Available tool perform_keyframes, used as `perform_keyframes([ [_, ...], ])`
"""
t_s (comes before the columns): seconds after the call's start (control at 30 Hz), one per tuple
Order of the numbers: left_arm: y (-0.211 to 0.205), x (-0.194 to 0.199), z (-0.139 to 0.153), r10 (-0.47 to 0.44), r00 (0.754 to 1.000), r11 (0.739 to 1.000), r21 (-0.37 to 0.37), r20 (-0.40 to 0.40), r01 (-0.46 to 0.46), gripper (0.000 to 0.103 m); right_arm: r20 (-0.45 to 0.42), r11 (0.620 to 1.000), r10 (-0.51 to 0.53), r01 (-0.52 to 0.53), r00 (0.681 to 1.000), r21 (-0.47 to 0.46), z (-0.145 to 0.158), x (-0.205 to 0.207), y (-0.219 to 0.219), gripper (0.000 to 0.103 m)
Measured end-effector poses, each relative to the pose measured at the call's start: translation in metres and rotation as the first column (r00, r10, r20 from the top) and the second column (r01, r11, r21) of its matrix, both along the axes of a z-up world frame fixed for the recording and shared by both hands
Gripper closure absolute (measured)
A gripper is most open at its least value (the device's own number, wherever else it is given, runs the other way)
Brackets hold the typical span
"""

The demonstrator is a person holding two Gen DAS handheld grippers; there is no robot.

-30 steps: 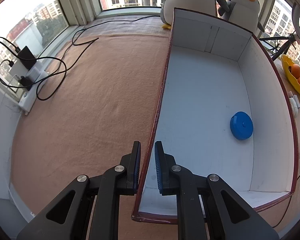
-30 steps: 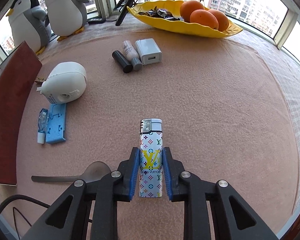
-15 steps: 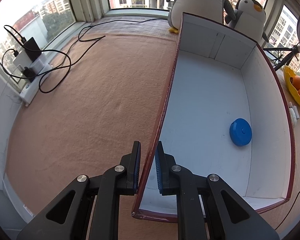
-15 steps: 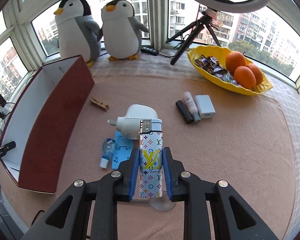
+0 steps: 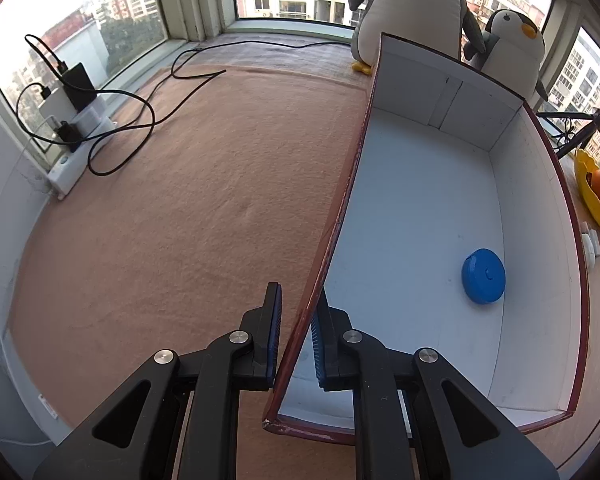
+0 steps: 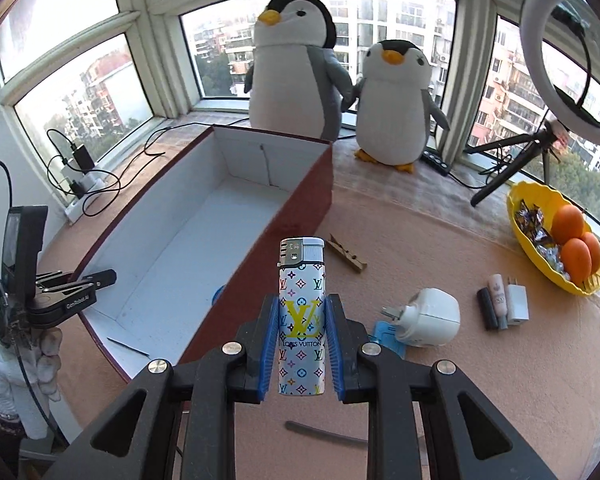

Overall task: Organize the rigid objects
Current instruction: 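Carry the lighter with the right gripper over the box and release it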

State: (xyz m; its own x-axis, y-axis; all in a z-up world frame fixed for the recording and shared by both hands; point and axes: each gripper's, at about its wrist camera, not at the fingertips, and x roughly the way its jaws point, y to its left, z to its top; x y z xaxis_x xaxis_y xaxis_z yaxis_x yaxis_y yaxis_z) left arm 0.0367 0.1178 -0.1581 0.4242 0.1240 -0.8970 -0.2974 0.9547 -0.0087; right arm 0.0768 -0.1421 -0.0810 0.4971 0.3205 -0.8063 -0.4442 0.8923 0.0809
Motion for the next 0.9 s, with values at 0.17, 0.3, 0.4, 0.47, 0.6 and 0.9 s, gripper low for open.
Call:
perform_keyframes([
  [0.17,0.001,0.0,-0.001,0.012,1.0,1.0,-0.003,0.001,-0.012,0.09,-0.003,0.997,0.076,-0.076,0.997,0.005,0.001,-0.003,0.029,0.082],
  [0.3,0.001,0.0,-0.001,0.016,1.0,1.0,-0.006,0.002,-0.016,0.09,-0.007,0.992,0.126,-0.126,0.992,0.004,-0.001,-0.008,0.047,0.082],
  [0.4,0.001,0.0,-0.001,0.017,1.0,1.0,-0.007,0.002,-0.017,0.09,-0.013,0.988,0.153,-0.153,0.988,0.0,-0.004,-0.011,0.059,0.082],
  [0.47,0.002,0.0,-0.001,0.017,1.0,1.0,-0.009,0.002,-0.017,0.09,-0.019,0.986,0.167,-0.167,0.986,-0.001,-0.006,-0.012,0.064,0.082],
  [0.6,0.002,0.0,-0.001,0.016,1.0,1.0,-0.009,0.002,-0.016,0.09,-0.027,0.983,0.184,-0.184,0.983,-0.002,-0.008,-0.014,0.073,0.082],
  [0.9,0.002,0.001,-0.001,0.017,1.0,1.0,-0.01,0.002,-0.017,0.091,-0.04,0.981,0.196,-0.196,0.98,0.004,-0.011,-0.015,0.08,0.082],
])
